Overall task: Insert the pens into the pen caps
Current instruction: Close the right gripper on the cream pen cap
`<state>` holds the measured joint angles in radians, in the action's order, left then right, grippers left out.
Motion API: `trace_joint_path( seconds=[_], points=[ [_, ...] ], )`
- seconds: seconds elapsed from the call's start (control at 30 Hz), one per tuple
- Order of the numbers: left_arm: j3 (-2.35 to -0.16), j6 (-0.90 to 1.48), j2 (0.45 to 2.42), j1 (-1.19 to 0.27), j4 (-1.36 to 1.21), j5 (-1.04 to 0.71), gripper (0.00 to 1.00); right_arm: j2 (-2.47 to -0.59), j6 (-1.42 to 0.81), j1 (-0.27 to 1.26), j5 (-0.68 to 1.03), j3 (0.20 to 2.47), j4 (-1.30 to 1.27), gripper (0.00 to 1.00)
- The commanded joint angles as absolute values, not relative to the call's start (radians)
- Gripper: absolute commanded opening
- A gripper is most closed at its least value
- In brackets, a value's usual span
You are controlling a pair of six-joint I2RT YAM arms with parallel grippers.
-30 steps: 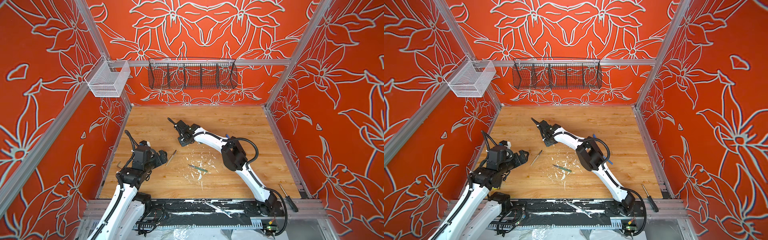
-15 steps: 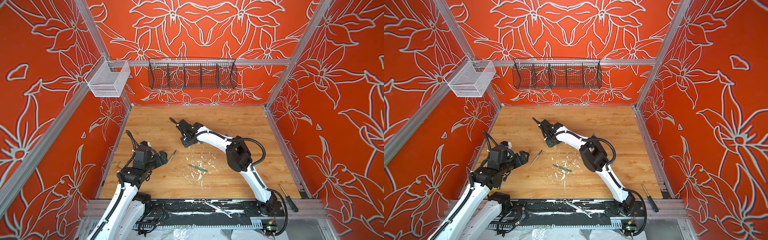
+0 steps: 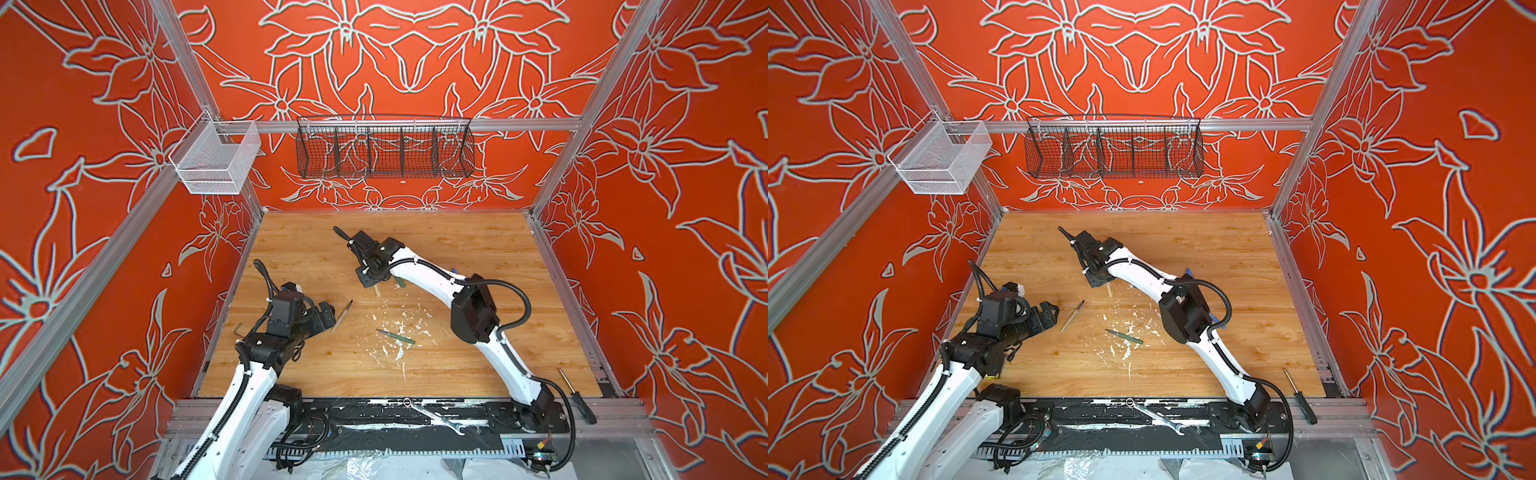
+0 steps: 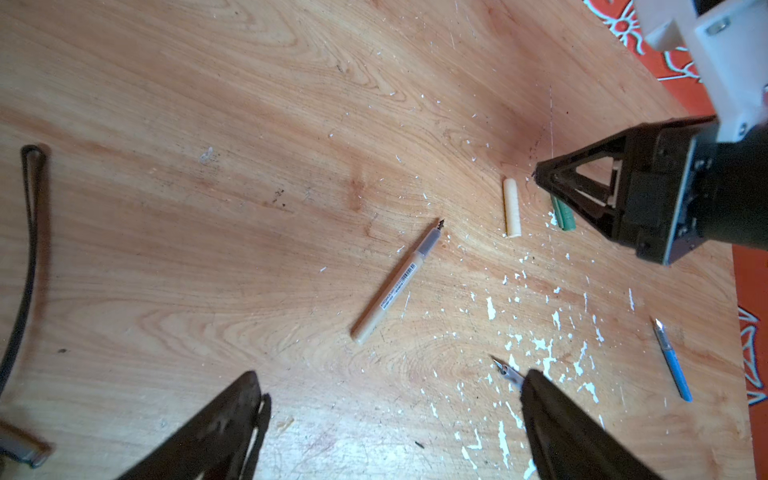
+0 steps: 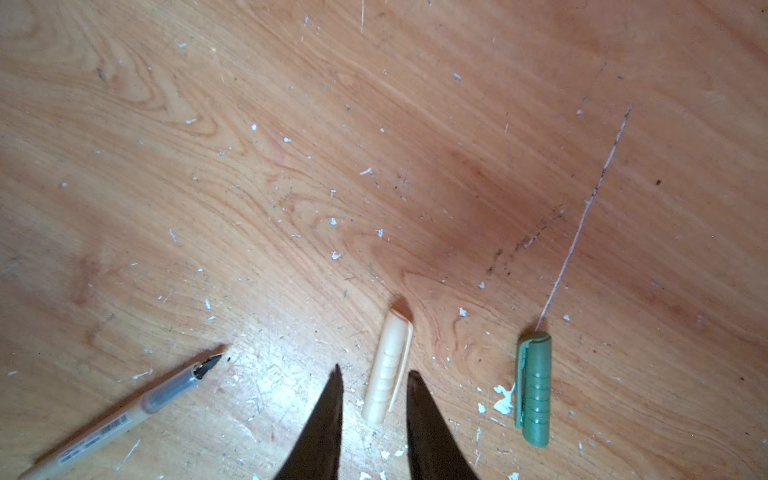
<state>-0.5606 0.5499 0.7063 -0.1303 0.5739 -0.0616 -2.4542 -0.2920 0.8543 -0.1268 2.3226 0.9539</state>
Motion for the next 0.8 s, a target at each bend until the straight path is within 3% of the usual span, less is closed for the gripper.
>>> trace_joint_path(
  seconds=[0.0,0.77],
  points=[
    [-0.561,0.544,0.710,-0.132,0.562,-0.060,0.97,-2.510,-0.286,0.866,-0.157,2.356,1.041,0.28],
    [-0.563,0.542,0.715,-0.132,0.565,-0.061,0.97,-2.577,-0.290,0.878,-0.211,2.406,1.090,0.26]
  ],
)
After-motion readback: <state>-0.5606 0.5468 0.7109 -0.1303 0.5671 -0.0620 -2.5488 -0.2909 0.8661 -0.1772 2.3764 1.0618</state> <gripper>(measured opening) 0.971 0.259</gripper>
